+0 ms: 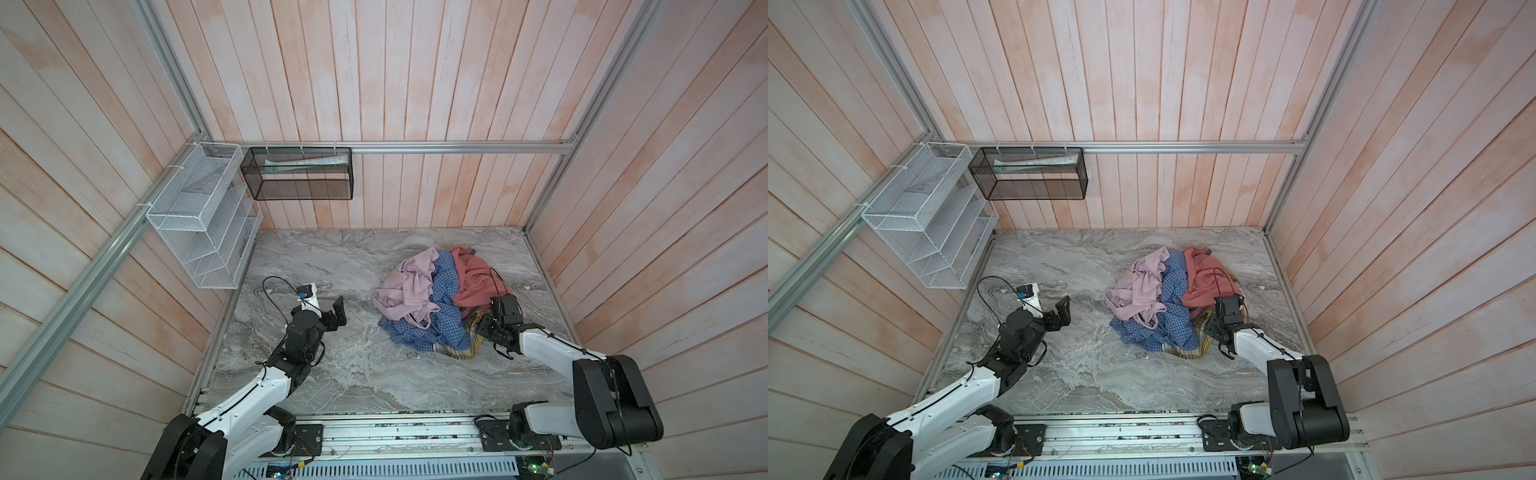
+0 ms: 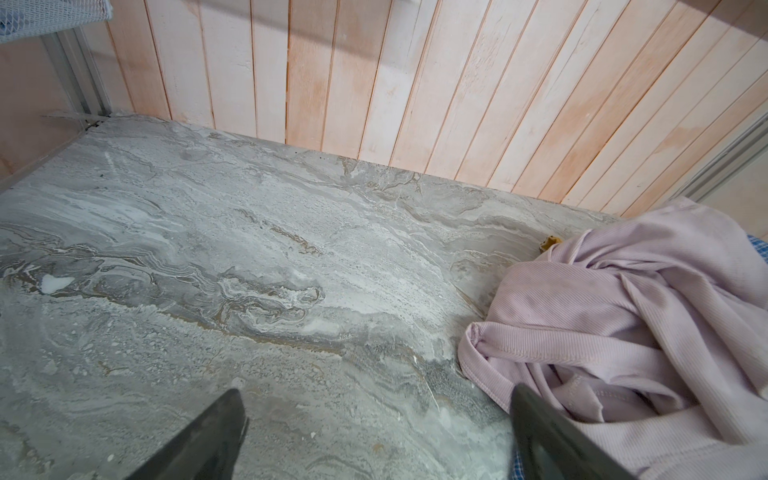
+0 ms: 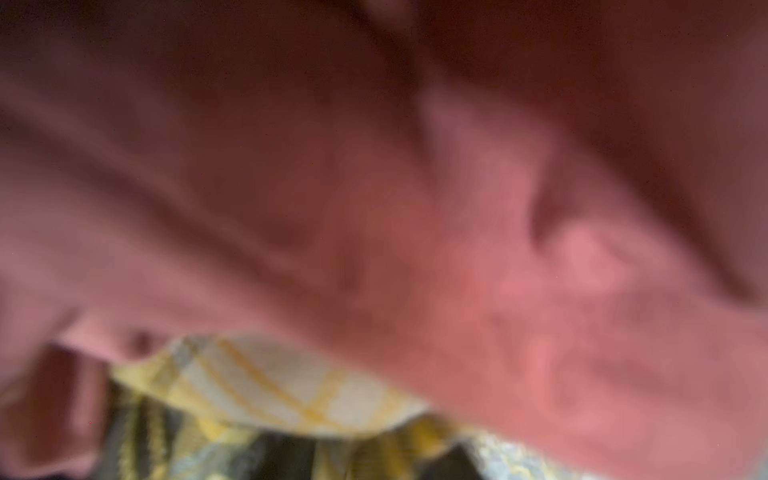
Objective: Pick out a specific cloth from the pile
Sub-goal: 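Reach the right gripper down into the pile onto the yellow plaid shirt, then close the right gripper on the yellow plaid shirt and lift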
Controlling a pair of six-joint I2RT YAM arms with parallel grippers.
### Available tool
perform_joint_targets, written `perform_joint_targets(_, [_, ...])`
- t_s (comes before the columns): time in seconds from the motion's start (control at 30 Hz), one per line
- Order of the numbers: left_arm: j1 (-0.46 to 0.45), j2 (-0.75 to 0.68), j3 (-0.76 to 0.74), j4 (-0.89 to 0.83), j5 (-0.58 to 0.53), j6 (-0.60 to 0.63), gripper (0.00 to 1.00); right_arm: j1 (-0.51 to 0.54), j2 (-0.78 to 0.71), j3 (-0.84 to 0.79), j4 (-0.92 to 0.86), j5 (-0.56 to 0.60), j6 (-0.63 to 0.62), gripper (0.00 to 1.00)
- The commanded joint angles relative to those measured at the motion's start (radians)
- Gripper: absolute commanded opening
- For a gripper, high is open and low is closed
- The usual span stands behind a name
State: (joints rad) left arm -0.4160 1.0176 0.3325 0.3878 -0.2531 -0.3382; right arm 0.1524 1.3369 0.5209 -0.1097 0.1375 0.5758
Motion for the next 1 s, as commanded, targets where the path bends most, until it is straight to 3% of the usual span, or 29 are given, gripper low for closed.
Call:
perform_joint_targets(0.0, [-0.007, 0.003, 0.015, -0.017, -0.019, -0.006, 1.0, -0.002, -0.047, -0.003, 0.014, -0.008, 0.01, 0.12])
perform_joint_targets(0.1, [-0.008, 0.009, 0.017, -0.015, -0.019, -0.011, 1.0, -0.004, -0.102, -0.002, 0.017, -0.029, 0.004, 0.0])
perform_joint_targets(0.37, [-0.012, 0.01, 0.03, -0.02, -0.026, -0.014, 1.0, 0.053, -0.208, 0.095, -0.015, -0.037, -0.048, 0.0])
perform_joint_targets(0.6, [-0.018, 0.006, 0.032, -0.027, -0.032, -0.019, 1.0, 0.119, -0.277, 0.201, -0.049, 0.069, -0.091, 0.0])
perform_joint_targets(0.97, [-0.023, 0.015, 0.033, -0.021, -0.034, -0.015, 1.0, 0.134, -0.275, 0.372, -0.095, 0.172, -0.205, 0.0])
